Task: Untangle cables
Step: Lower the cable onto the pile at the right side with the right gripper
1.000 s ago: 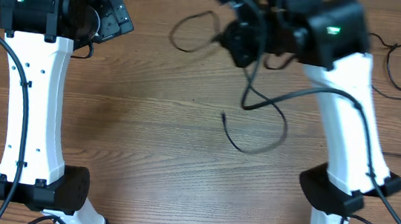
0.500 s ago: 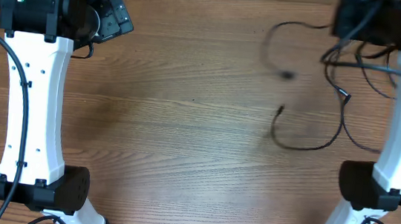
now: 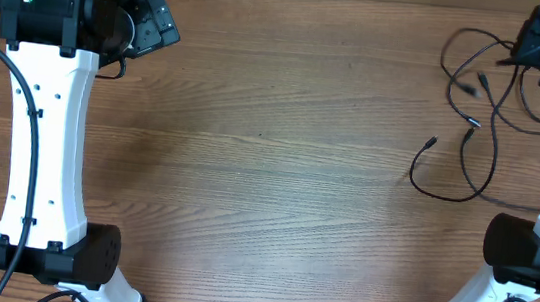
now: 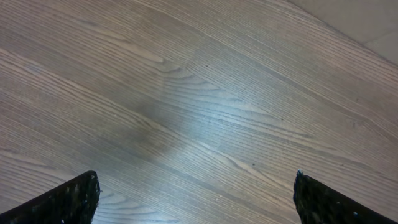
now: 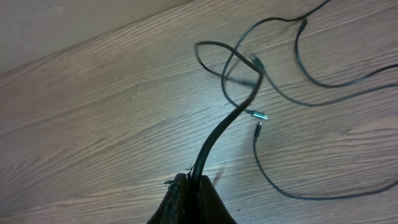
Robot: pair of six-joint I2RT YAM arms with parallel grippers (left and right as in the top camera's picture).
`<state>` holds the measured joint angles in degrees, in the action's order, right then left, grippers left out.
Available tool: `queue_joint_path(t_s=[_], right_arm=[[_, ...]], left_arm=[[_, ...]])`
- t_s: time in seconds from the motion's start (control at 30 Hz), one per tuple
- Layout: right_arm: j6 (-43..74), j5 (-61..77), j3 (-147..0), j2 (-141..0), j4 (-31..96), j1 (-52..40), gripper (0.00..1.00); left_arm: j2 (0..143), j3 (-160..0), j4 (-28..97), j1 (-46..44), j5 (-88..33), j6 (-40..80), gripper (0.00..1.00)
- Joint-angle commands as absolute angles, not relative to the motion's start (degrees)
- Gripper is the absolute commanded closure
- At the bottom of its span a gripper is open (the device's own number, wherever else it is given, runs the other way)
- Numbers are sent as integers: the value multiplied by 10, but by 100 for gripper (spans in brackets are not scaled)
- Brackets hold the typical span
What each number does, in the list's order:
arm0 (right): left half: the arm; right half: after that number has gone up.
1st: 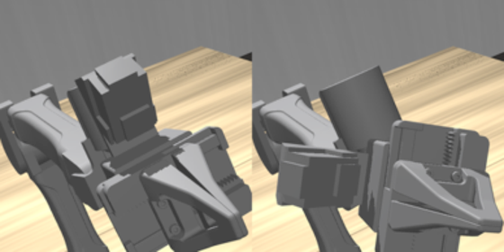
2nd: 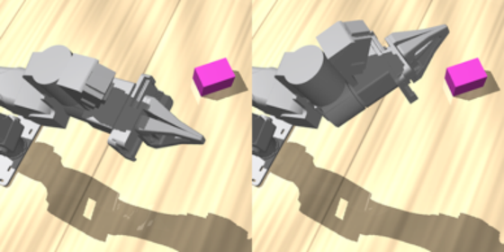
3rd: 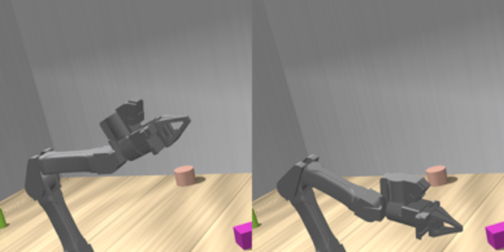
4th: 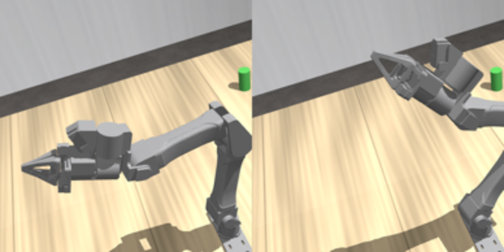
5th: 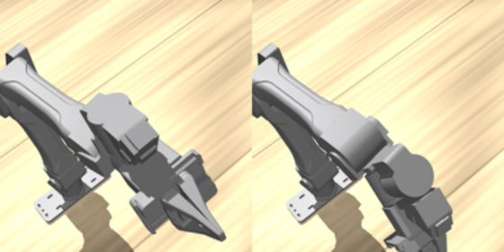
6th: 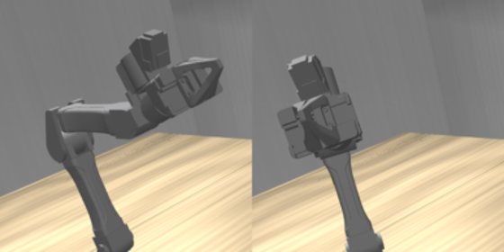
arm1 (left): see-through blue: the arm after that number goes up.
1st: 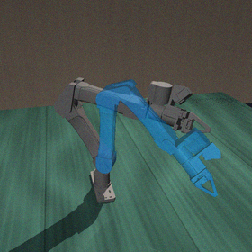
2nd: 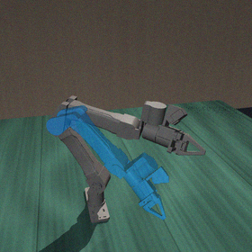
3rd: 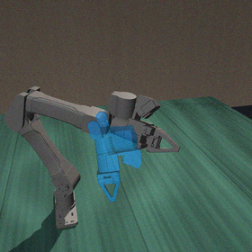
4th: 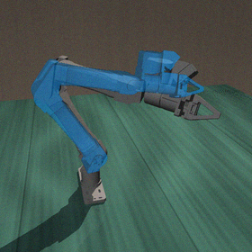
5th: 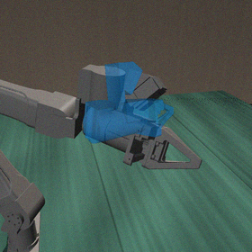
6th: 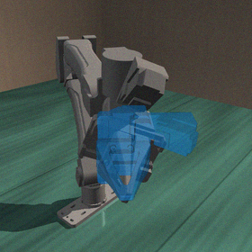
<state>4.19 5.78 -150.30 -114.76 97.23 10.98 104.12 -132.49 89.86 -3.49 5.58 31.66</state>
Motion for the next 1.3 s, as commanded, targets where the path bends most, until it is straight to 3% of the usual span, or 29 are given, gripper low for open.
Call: queue_joint_path(t_s=[0.0,0.4,0.63,0.93,1.27], right_arm=[[30,67,-1503,-1115,971,110,96],[33,32,-1479,-1037,971,110,96],[46,-29,-1309,-926,971,125,96],[55,-12,-1143,-797,970,162,96],[-37,131,-1139,-769,937,162,96]], left_arm=[[1045,-1333,899,-34,53,326,0],[1045,-1333,899,-34,53,326,0],[1045,-1333,899,-34,53,326,0],[1045,-1333,899,-34,53,326,0],[1045,-1333,899,-35,53,326,0]])
